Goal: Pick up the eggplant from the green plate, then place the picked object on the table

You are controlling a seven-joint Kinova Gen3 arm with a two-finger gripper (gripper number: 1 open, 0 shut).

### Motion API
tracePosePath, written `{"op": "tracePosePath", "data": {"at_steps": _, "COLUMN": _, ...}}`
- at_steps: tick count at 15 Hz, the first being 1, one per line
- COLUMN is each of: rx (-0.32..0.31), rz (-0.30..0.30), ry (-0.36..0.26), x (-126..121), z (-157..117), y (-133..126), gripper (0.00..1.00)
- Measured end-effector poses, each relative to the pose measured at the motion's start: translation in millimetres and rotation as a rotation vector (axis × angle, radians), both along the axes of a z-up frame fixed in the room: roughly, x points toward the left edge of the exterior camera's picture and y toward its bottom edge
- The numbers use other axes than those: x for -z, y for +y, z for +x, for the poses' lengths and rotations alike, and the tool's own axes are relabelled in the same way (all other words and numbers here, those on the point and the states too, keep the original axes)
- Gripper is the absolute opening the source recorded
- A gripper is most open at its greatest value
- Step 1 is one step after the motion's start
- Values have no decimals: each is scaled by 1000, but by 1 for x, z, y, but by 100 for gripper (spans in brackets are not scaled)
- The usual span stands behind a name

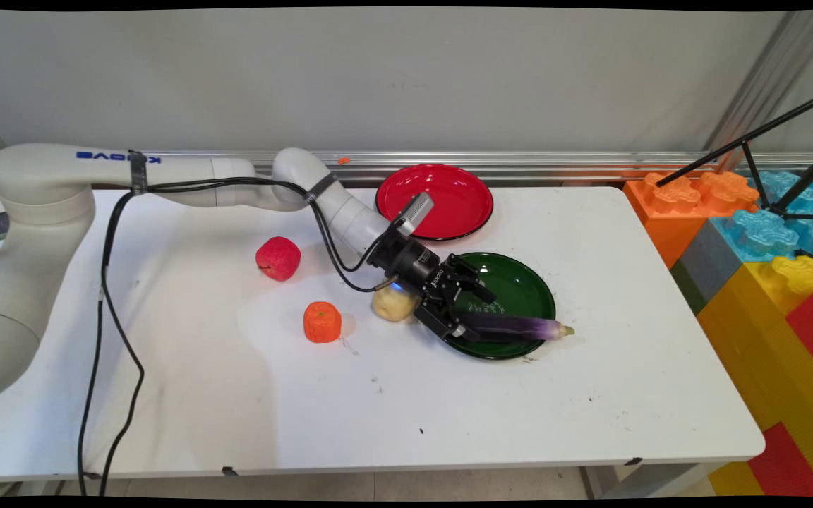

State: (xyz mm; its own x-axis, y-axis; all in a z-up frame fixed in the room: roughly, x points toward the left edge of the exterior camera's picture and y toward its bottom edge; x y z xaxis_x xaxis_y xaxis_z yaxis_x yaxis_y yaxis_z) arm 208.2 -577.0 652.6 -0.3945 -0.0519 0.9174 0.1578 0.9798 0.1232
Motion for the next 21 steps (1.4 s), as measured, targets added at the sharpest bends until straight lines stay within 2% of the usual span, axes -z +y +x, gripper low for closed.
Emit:
{"op": "tracePosePath", "data": {"at_steps": 7, "rx": 16, "rz": -8, "ry": -32, "x": 10, "z": -6, "y": -5, "gripper": 100}}
{"op": "tracePosePath", "data": {"at_steps": 8, "rx": 17, "rz": -10, "ry": -35, "x": 11, "z": -6, "y": -5, "gripper": 0}}
{"op": "tracePosePath", "data": {"at_steps": 14, "rx": 25, "rz": -15, "ry": -59, "x": 14, "z": -2, "y": -5, "gripper": 0}}
{"op": "tracePosePath", "data": {"at_steps": 21, "rx": 20, "rz": -21, "ry": -65, "x": 4, "z": 11, "y": 0, "gripper": 0}}
